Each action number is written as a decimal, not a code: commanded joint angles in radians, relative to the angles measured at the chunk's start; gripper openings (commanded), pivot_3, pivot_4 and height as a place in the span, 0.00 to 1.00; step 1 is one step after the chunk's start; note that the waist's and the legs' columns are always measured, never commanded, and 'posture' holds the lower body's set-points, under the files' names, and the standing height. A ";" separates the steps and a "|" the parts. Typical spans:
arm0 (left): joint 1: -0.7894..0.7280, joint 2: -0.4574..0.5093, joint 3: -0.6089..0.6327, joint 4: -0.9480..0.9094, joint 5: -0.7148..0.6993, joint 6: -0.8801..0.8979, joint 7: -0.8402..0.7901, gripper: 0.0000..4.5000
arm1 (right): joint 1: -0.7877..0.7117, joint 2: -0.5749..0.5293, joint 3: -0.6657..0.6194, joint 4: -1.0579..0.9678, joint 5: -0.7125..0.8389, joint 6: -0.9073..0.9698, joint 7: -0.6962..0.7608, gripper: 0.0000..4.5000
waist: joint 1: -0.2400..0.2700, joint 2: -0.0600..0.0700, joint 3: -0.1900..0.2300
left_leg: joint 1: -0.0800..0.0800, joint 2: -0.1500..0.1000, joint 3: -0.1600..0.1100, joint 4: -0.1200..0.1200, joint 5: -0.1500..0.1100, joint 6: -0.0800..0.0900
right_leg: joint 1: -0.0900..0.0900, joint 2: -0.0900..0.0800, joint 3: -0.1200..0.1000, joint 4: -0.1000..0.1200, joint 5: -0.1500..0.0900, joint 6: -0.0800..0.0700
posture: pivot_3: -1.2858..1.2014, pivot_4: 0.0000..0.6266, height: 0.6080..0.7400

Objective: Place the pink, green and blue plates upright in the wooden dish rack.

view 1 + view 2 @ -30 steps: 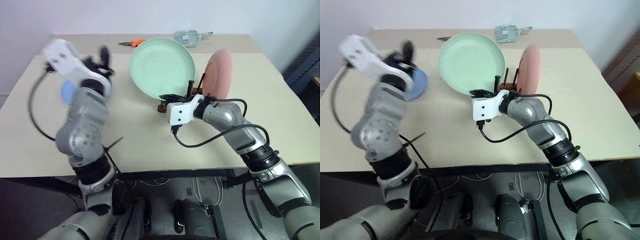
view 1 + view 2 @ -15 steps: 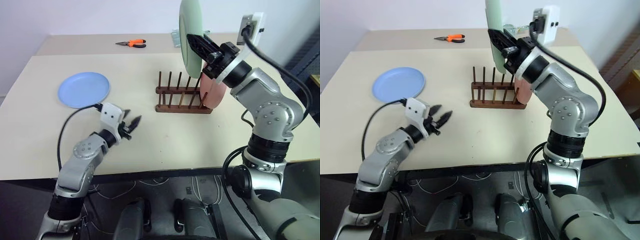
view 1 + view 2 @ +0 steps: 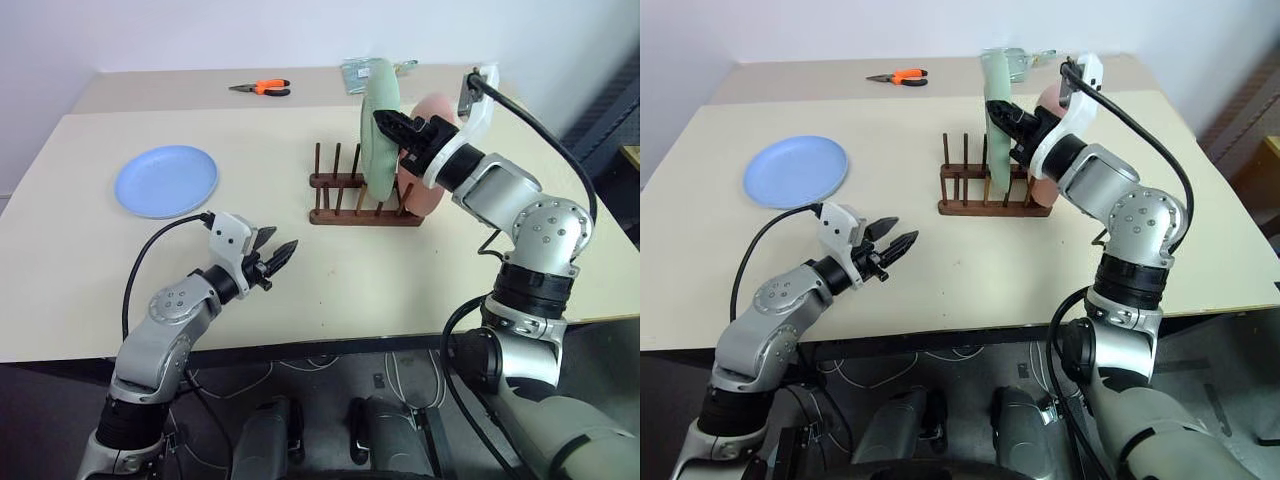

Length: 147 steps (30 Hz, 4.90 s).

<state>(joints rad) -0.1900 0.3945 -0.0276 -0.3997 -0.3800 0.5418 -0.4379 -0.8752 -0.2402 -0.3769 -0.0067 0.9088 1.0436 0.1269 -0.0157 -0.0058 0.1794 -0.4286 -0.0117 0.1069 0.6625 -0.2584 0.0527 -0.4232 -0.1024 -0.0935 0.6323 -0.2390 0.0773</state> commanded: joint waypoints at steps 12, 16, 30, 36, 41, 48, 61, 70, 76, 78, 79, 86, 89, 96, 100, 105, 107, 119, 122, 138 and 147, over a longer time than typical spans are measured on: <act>-0.067 -0.138 0.233 0.025 -0.062 0.041 0.238 1.00 | -0.025 -0.224 0.345 -0.071 -0.414 -0.430 0.313 0.66 | 0.004 0.000 0.000 | -0.001 0.001 0.000 0.002 -0.001 0.001 | -0.001 0.000 0.000 0.000 0.000 0.001 | 0.52 0.24 1.00; -0.220 -0.198 0.441 0.155 -0.066 0.086 0.507 1.00 | -0.029 -0.273 0.385 -0.101 -0.526 -0.556 0.356 0.66 | 0.005 0.000 0.000 | -0.002 0.001 0.000 0.002 -0.001 0.001 | -0.001 0.001 0.000 0.000 0.000 0.001 | 0.52 0.24 1.00; -0.259 -0.191 0.479 0.214 -0.056 0.085 0.570 1.00 | -0.012 -0.240 0.367 -0.076 -0.590 -0.617 0.380 0.66 | 0.005 -0.002 0.001 | -0.001 0.001 0.000 0.003 0.000 0.001 | 0.001 0.001 -0.001 -0.001 0.000 0.001 | 0.52 0.24 1.00; -0.298 -0.160 0.562 0.305 -0.042 0.143 0.697 1.00 | -0.038 -0.289 0.419 -0.105 -0.699 -0.827 0.470 0.72 | 0.002 -0.002 0.001 | -0.001 0.002 0.000 0.003 0.000 0.000 | 0.000 0.002 0.000 -0.001 0.000 0.001 | 0.52 0.24 1.00; -0.429 -0.125 0.633 0.481 -0.094 0.268 0.743 1.00 | 0.074 -0.287 0.587 -0.280 -0.728 -0.846 0.611 0.99 | 0.007 -0.003 0.000 | -0.001 0.002 0.000 0.003 0.000 0.000 | 0.001 0.002 0.000 -0.001 0.000 0.001 | 0.52 0.24 1.00; -0.648 -0.097 0.728 0.842 -0.150 0.243 0.756 0.89 | 0.193 -0.254 0.719 -0.305 -0.850 -0.906 0.618 1.00 | 0.019 -0.006 0.000 | -0.001 0.001 -0.001 0.004 0.000 -0.001 | 0.002 0.002 -0.002 -0.001 0.001 0.002 | 0.52 0.24 1.00; -0.607 -0.082 0.473 0.447 -0.149 0.176 0.547 0.02 | 0.177 -0.279 0.702 -0.189 -1.035 -0.988 0.581 1.00 | 0.019 -0.008 0.001 | -0.001 0.001 -0.001 0.004 0.000 -0.002 | 0.002 0.003 -0.002 -0.002 0.001 0.002 | 0.52 0.24 1.00; -0.563 -0.093 0.480 -0.017 -0.415 0.614 0.629 0.02 | 0.009 -0.199 0.782 0.090 -1.214 -1.176 0.511 1.00 | -0.004 -0.008 0.001 | 0.002 0.003 -0.001 0.002 0.002 -0.005 | 0.003 0.005 0.000 0.000 0.000 0.001 | 0.52 0.24 1.00; -0.571 -0.143 0.585 -0.105 -0.568 0.739 0.724 0.00 | -0.028 -0.188 0.798 0.198 -1.300 -1.260 0.463 0.88 | 0.002 -0.009 0.001 | 0.002 0.003 -0.002 0.003 0.002 -0.005 | 0.004 0.004 0.000 -0.001 0.000 0.001 | 0.52 0.24 1.00; -0.576 -0.145 0.603 -0.113 -0.601 0.759 0.746 0.00 | -0.030 -0.184 0.793 0.212 -1.314 -1.273 0.451 0.70 | 0.002 -0.009 0.001 | 0.002 0.003 -0.002 0.003 0.002 -0.005 | 0.004 0.005 0.000 -0.001 0.000 0.001 | 0.52 0.24 1.00; -0.575 -0.144 0.605 -0.115 -0.611 0.765 0.754 0.00 | -0.030 -0.183 0.790 0.215 -1.316 -1.278 0.449 0.59 | 0.001 -0.009 0.001 | 0.002 0.003 -0.002 0.003 0.002 -0.005 | 0.004 0.005 0.000 -0.001 0.000 0.001 | 0.52 0.24 1.00; -0.574 -0.147 0.612 -0.088 -0.651 0.692 0.752 0.16 | -0.039 -0.188 0.772 0.211 -1.360 -1.328 0.412 0.00 | 0.001 -0.009 0.001 | 0.002 0.003 -0.002 0.003 0.002 -0.005 | 0.004 0.005 0.000 -0.001 0.000 0.001 | 0.52 0.24 1.00; -0.642 -0.192 0.692 -0.048 -0.673 0.511 0.797 0.45 | -0.043 -0.192 0.765 0.209 -1.372 -1.343 0.403 0.00 | 0.003 -0.009 0.001 | 0.002 0.003 -0.002 0.003 0.002 -0.005 | 0.004 0.005 0.000 -0.001 0.000 0.001 | 0.52 0.24 1.00; -0.571 0.019 0.709 0.133 -0.347 0.159 0.772 0.55 | -0.038 -0.174 0.708 0.139 -1.252 -1.371 0.433 0.00 | -0.012 -0.008 0.001 | 0.004 0.003 0.000 0.000 0.003 -0.006 | 0.004 0.007 0.000 -0.001 0.000 0.001 | 0.52 0.24 1.00; -0.356 0.138 0.485 0.194 -0.128 0.066 0.614 0.55 | -0.027 -0.085 0.594 -0.006 -0.918 -1.160 0.521 0.00 | 0.000 -0.008 0.001 | 0.003 0.003 0.000 0.000 0.003 -0.006 | 0.004 0.008 0.000 -0.001 0.000 0.001 | 0.52 0.24 1.00; -0.160 0.124 0.264 0.197 0.039 -0.096 0.451 0.55 | -0.027 0.065 0.376 -0.205 -0.372 -0.533 0.412 0.00 | 0.009 -0.010 0.000 | 0.003 0.002 -0.003 0.000 0.001 -0.009 | 0.005 0.005 -0.001 -0.002 0.000 0.000 | 0.52 0.24 1.00; -0.104 0.110 0.194 0.197 0.090 -0.148 0.405 0.55 | -0.030 0.112 0.305 -0.232 -0.235 -0.352 0.296 0.00 | 0.003 -0.010 0.000 | 0.002 0.002 -0.003 0.000 0.001 -0.009 | 0.003 0.003 -0.001 -0.002 0.001 0.000 | 0.52 0.24 1.00; -0.038 0.037 0.166 0.178 0.124 -0.194 0.299 0.55 | -0.042 0.181 0.171 -0.188 -0.053 -0.103 0.023 0.00 | -0.003 -0.009 0.000 | 0.001 0.002 0.002 -0.009 0.004 -0.008 | -0.006 0.002 0.000 0.000 0.001 -0.005 | 0.52 0.24 1.00; -0.030 0.030 0.171 0.162 0.120 -0.184 0.290 0.55 | -0.043 0.172 0.169 -0.161 -0.067 -0.103 0.004 0.00 | -0.002 -0.009 0.000 | 0.001 0.002 0.002 -0.009 0.004 -0.008 | -0.005 0.002 0.000 0.000 0.001 -0.005 | 0.52 0.24 1.00; 0.015 -0.010 0.167 0.073 0.106 -0.129 0.224 0.56 | -0.106 0.103 0.231 -0.002 -0.194 -0.186 0.048 0.78 | -0.002 -0.009 0.000 | 0.001 0.003 0.002 -0.008 0.004 -0.007 | -0.005 0.003 0.000 0.000 0.001 -0.005 | 0.52 0.24 1.00; 0.034 -0.009 0.171 0.048 0.114 -0.114 0.210 0.56 | -0.005 -0.212 0.434 -0.210 -0.486 -0.505 0.363 0.99 | 0.004 -0.009 0.000 | 0.001 0.003 0.002 -0.007 0.004 -0.006 | -0.004 0.003 0.000 -0.001 0.001 -0.004 | 0.52 0.24 1.00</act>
<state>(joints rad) -0.1597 0.3795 0.1307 -0.3134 -0.2701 0.4317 -0.2192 -0.8892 -0.4168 0.0980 -0.1559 0.4237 0.5791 0.4350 -0.0121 -0.0148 0.1796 -0.4277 -0.0085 0.1087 0.6557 -0.2545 0.0464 -0.4269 -0.0991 -0.0937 0.6313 -0.2378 0.0732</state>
